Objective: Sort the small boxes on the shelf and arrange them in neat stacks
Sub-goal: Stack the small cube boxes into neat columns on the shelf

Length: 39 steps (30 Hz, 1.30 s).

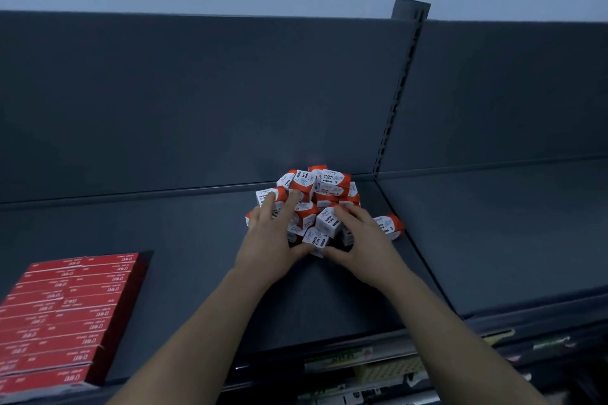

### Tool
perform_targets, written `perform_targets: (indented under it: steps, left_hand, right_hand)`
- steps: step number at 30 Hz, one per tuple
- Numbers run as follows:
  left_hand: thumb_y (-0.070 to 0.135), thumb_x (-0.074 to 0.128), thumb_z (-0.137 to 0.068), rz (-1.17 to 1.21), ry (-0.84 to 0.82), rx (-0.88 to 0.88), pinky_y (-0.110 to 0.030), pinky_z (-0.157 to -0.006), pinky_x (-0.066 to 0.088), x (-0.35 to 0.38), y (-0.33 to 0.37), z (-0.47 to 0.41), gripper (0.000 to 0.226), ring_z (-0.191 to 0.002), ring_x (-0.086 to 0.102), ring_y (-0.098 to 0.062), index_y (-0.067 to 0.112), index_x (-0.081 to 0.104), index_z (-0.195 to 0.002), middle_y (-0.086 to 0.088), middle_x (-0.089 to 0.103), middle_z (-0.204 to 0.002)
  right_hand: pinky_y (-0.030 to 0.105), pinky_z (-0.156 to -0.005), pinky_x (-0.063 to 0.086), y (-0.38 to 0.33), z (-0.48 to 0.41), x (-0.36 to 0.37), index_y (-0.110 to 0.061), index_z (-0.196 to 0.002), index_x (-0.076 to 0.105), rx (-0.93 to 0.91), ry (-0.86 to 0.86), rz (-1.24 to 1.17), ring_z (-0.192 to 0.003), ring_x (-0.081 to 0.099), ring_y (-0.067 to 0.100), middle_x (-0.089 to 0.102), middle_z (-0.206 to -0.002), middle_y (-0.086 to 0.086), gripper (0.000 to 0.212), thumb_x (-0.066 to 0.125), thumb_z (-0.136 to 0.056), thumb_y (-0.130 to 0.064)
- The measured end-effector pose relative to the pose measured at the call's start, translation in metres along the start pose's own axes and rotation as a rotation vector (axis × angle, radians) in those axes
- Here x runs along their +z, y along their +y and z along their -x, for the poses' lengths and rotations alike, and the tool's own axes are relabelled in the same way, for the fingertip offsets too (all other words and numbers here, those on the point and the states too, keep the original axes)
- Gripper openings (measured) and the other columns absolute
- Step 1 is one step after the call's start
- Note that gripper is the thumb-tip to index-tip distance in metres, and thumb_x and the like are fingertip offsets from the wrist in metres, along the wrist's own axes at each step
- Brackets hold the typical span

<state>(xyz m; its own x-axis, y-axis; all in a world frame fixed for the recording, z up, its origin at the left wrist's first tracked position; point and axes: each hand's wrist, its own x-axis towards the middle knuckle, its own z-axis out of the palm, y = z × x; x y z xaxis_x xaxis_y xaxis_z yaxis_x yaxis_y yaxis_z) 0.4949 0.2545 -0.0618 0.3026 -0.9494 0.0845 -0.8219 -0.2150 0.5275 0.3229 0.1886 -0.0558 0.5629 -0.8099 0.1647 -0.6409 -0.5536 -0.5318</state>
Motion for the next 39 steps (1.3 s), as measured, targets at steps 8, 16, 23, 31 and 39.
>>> perform_targets:
  steps: [8,16,23,31,39]
  left_hand:
    - [0.044,0.066,-0.083,0.103,0.177,0.042,-0.03,-0.101,0.038,0.002,-0.005,0.02,0.066,-0.132,0.032,-0.017,0.036,0.036,-0.141,0.004,0.034,-0.144]
    - [0.038,0.057,-0.092,0.422,0.029,-0.028,-0.018,-0.058,0.04,0.011,0.031,0.05,0.019,-0.073,0.059,-0.005,0.022,0.066,-0.091,0.01,0.066,-0.082]
    - [0.029,0.071,-0.083,0.388,-0.002,-0.11,-0.022,-0.073,0.049,0.006,0.016,0.074,0.026,-0.083,0.062,-0.007,0.032,0.064,-0.108,0.009,0.066,-0.091]
    - [0.017,0.076,-0.079,0.524,-0.007,-0.116,-0.024,-0.067,0.048,0.013,0.009,0.088,0.021,-0.065,0.053,-0.005,0.028,0.064,-0.091,-0.008,0.065,-0.083]
    - [0.01,0.076,-0.077,0.519,0.047,-0.081,-0.026,-0.07,0.049,0.014,0.009,0.087,0.023,-0.07,0.058,-0.013,0.027,0.063,-0.086,-0.006,0.064,-0.08]
  right_hand:
    - [0.025,-0.092,0.05,0.005,0.006,-0.001,-0.029,-0.126,0.055,0.11,0.17,-0.235,-0.107,0.055,-0.002,0.059,-0.12,-0.017,0.057,0.076,-0.074,-0.043]
    - [0.021,-0.094,0.047,0.0,0.046,0.0,-0.025,-0.124,0.056,-0.075,0.142,-0.37,-0.11,0.055,-0.001,0.058,-0.119,-0.015,0.055,0.078,-0.074,-0.025]
    - [0.018,-0.101,0.027,0.034,0.029,-0.028,-0.022,-0.133,0.049,-0.072,0.041,-0.004,-0.125,0.041,0.012,0.052,-0.132,-0.006,0.049,0.055,-0.087,-0.006]
    - [0.031,-0.113,0.019,0.045,-0.005,-0.017,-0.022,-0.146,0.032,-0.079,-0.121,0.316,-0.135,0.024,0.021,0.036,-0.145,0.002,0.055,0.05,-0.095,-0.03]
    - [0.027,-0.092,0.041,0.026,0.016,-0.032,-0.03,-0.117,0.054,-0.045,-0.161,0.05,-0.112,0.048,0.011,0.054,-0.121,-0.007,0.042,0.073,-0.079,-0.028]
